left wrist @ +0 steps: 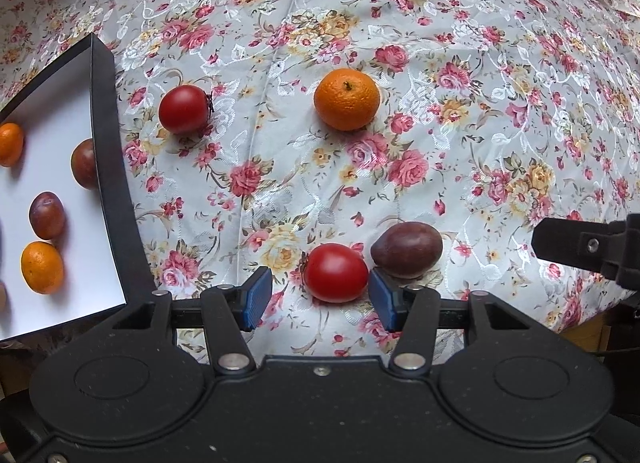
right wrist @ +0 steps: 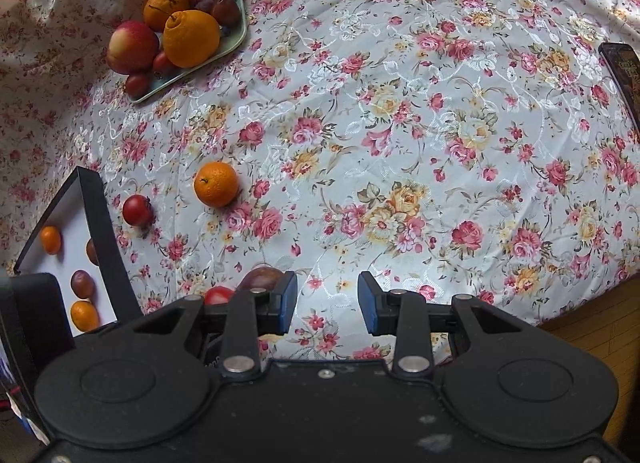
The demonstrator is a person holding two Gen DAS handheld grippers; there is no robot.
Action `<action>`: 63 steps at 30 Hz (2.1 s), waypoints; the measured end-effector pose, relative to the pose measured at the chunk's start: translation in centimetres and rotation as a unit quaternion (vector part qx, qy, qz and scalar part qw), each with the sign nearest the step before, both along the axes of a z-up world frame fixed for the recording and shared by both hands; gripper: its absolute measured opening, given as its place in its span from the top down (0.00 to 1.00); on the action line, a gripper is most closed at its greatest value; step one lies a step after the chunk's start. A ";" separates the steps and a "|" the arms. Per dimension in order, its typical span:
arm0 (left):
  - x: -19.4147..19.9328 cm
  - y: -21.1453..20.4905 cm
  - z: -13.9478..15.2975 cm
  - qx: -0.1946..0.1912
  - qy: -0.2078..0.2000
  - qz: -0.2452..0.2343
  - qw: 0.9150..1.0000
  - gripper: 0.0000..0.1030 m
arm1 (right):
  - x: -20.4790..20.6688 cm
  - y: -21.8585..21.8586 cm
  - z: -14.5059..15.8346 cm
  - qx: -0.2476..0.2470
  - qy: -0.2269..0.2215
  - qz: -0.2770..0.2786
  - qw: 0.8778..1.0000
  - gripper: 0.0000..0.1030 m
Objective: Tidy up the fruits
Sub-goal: 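Close the left tool on a red tomato while the right tool approaches a dark plum, then close the right tool on the dark plum while the left tool lifts the tomato, then carry the plum with the right tool while the left tool carries the tomato over the box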
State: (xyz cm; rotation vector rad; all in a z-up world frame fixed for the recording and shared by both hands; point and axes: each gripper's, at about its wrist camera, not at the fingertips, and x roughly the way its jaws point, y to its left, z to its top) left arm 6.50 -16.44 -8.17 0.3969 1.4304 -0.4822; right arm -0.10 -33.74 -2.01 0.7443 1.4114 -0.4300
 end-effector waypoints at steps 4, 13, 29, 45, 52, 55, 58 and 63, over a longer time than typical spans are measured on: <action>0.0 -0.1 -0.6 0.002 0.002 0.004 1.000 0.44 | -0.1 -0.3 -0.3 0.021 0.000 -0.002 1.000 0.64; 0.7 0.2 -1.2 -0.001 0.008 0.030 1.000 0.43 | 0.1 -0.5 0.0 0.009 -0.010 -0.019 1.000 0.61; 2.6 2.1 -1.0 0.009 -0.003 0.078 0.997 0.54 | 1.1 0.4 -3.1 -0.054 -0.030 -0.022 0.998 0.63; 4.8 5.3 3.7 -0.020 -0.075 0.139 0.987 0.54 | 5.0 4.7 -2.0 -0.032 -0.051 0.073 0.996 0.63; 6.0 7.2 5.0 -0.041 -0.073 0.172 0.981 0.54 | 5.7 5.9 -3.5 -0.024 -0.027 0.085 0.996 0.63; 6.1 7.7 5.2 -0.042 -0.072 0.177 0.981 0.54 | 6.0 6.4 -4.2 -0.032 -0.013 0.093 0.995 0.58; 6.3 8.1 5.3 -0.045 -0.068 0.181 0.980 0.54 | 6.3 6.9 -4.7 -0.039 -0.004 0.101 0.994 0.56; 6.6 8.8 5.5 -0.048 -0.066 0.189 0.979 0.54 | 6.8 7.7 -5.5 -0.035 0.012 0.113 0.993 0.56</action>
